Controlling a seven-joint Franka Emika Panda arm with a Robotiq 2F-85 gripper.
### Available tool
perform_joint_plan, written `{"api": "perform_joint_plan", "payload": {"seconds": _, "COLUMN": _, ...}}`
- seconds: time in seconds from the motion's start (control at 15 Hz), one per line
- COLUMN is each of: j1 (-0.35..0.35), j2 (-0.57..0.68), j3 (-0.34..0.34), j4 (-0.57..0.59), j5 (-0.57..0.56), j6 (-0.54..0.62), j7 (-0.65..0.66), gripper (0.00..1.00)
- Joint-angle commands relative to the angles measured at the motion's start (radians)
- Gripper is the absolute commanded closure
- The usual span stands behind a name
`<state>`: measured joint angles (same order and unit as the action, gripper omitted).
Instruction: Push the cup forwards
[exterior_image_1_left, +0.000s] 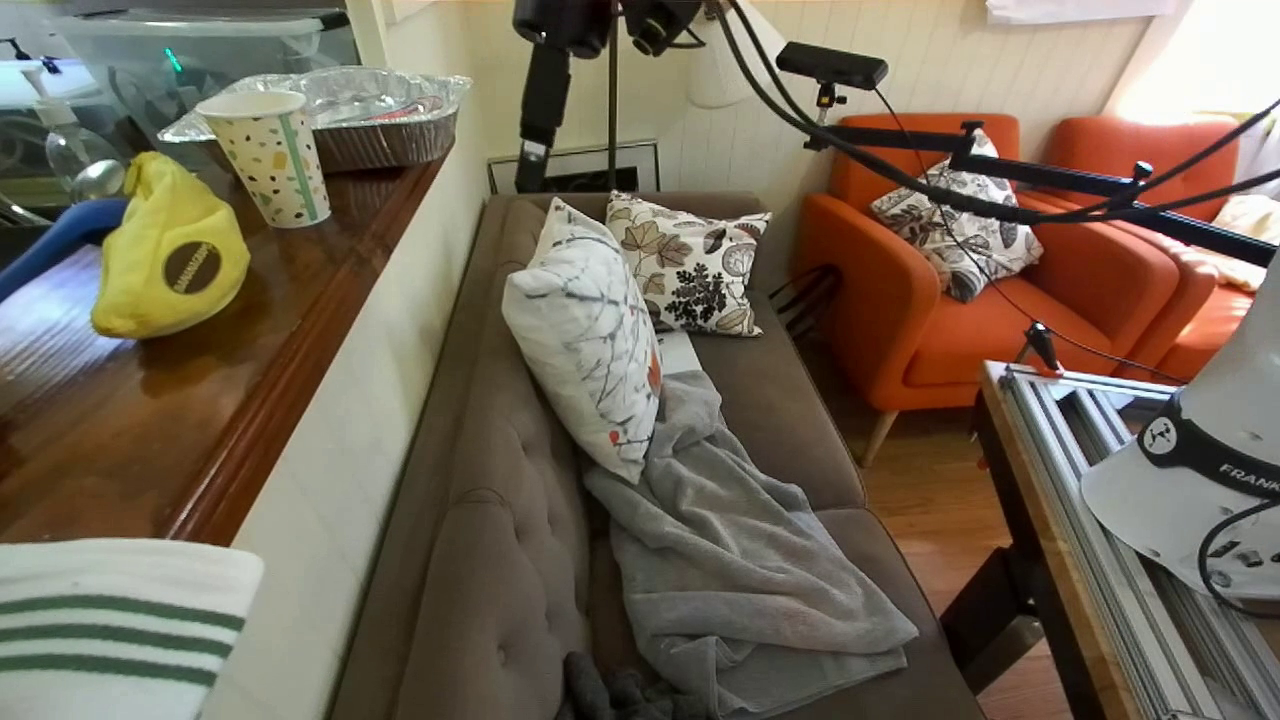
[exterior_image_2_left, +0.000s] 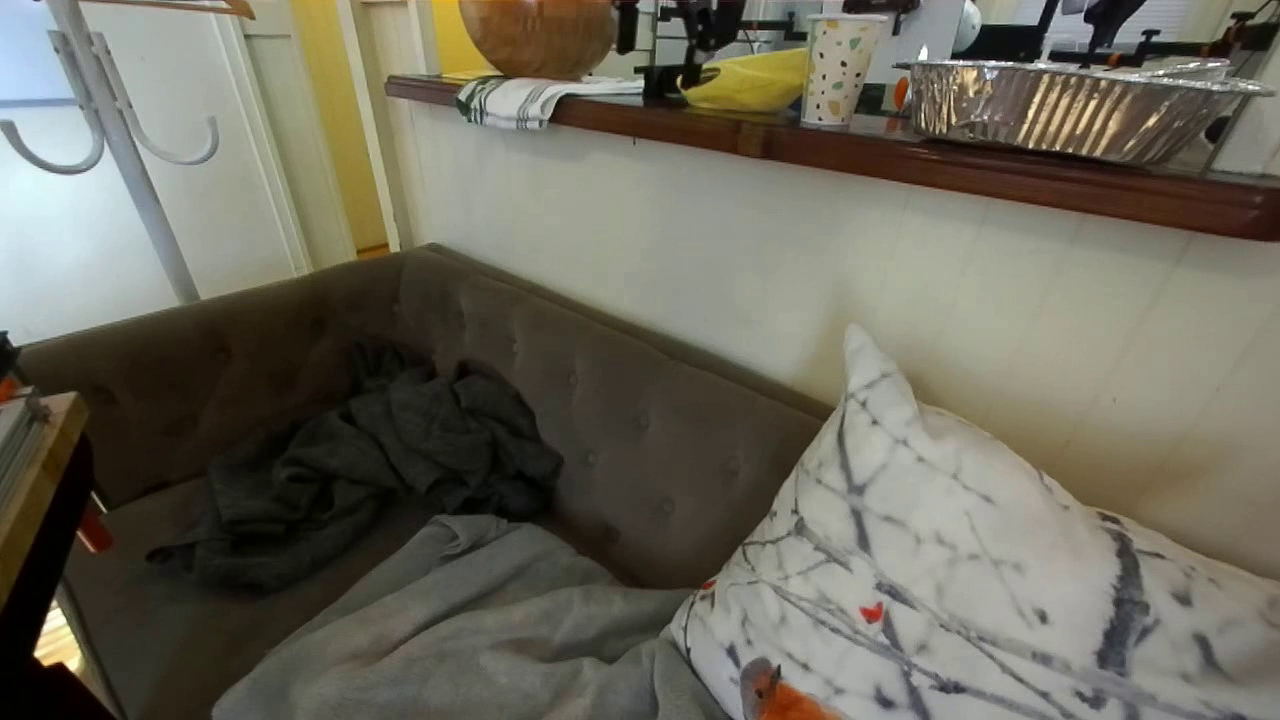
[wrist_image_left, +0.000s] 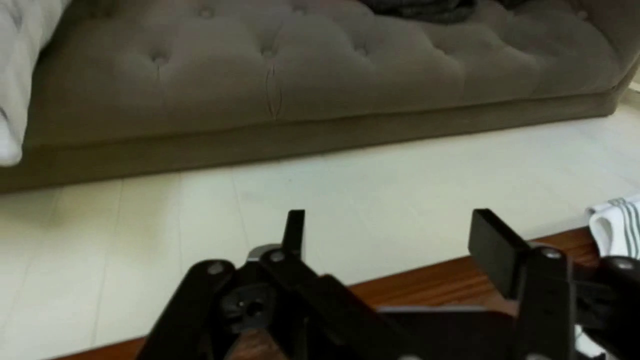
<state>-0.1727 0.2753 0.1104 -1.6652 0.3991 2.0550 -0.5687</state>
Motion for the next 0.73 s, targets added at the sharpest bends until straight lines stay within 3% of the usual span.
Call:
{"api": "perform_joint_plan", "payload": {"seconds": 0.0, "j1": 0.052, "j2": -0.18, "j3": -0.041, "j4": -0.242, "j5": -0.072, "j6": -0.082, "j7": 0.128, "gripper": 0.0}}
{"api": "perform_joint_plan", "payload": {"seconds": 0.13, "j1": 0.063, "j2": -0.242, "j3": -0.047, "j4": -0.341, "j5": -0.067, "j6": -0.183, "j7": 0.112, "gripper": 0.0}}
{"api": "perform_joint_plan", "payload": {"seconds": 0.2, "j1": 0.068, "j2": -0.138, "j3": -0.054, "j4": -0.203, "j5": -0.048, "j6": -0.137, "j7": 0.097, "gripper": 0.0}}
{"api": "perform_joint_plan", "payload": {"seconds": 0.67, "j1": 0.077, "j2": -0.148, "j3": -0.065, "j4": -0.215, "j5": -0.049, "j6": -0.142, "j7": 0.097, "gripper": 0.0}}
